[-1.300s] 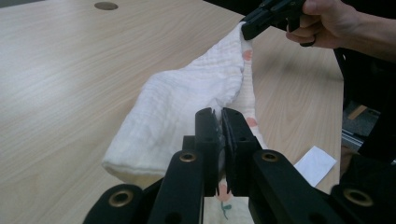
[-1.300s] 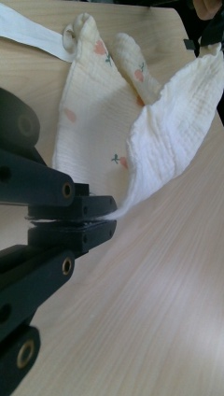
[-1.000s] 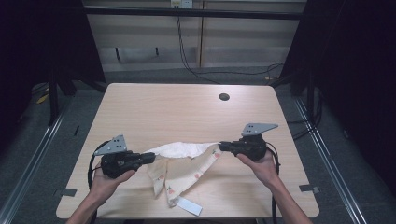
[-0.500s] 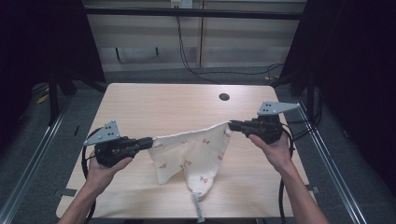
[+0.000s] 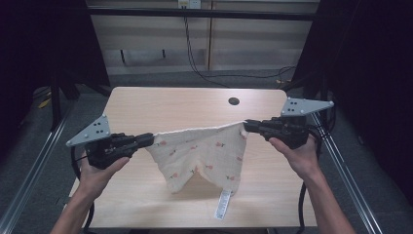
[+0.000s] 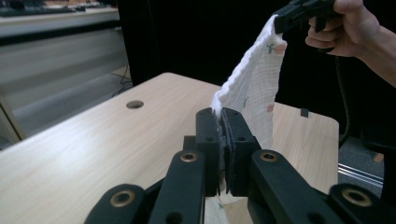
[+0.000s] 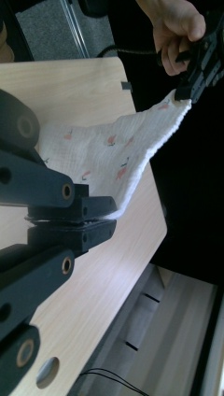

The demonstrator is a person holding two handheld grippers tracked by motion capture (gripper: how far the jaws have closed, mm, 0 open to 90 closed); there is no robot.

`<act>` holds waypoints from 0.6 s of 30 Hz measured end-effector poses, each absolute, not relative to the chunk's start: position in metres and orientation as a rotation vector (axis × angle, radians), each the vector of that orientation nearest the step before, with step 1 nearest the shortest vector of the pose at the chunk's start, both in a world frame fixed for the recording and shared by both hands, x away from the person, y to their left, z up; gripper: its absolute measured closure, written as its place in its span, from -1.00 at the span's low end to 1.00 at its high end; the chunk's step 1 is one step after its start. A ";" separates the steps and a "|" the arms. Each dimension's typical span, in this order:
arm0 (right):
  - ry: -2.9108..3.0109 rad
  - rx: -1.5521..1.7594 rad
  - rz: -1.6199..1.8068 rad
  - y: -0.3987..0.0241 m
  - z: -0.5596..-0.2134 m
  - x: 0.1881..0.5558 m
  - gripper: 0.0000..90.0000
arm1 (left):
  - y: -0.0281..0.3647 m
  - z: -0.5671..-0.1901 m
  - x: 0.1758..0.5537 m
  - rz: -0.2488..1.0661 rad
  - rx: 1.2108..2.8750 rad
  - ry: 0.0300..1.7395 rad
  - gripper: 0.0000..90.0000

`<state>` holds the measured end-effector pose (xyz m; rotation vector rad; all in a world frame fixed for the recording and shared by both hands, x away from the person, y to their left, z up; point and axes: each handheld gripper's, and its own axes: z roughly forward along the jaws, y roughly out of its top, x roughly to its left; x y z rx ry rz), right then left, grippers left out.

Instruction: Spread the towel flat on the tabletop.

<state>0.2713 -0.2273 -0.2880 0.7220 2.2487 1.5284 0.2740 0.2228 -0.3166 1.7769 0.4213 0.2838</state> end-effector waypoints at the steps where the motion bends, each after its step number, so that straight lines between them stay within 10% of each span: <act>1: 2.249 0.722 1.528 -0.227 -0.288 0.271 0.96 | 0.223 -0.317 0.274 0.284 1.777 0.421 0.92; 18: 2.207 0.575 1.576 -0.226 -0.261 0.219 0.96 | 0.220 -0.297 0.256 0.291 1.756 0.406 0.92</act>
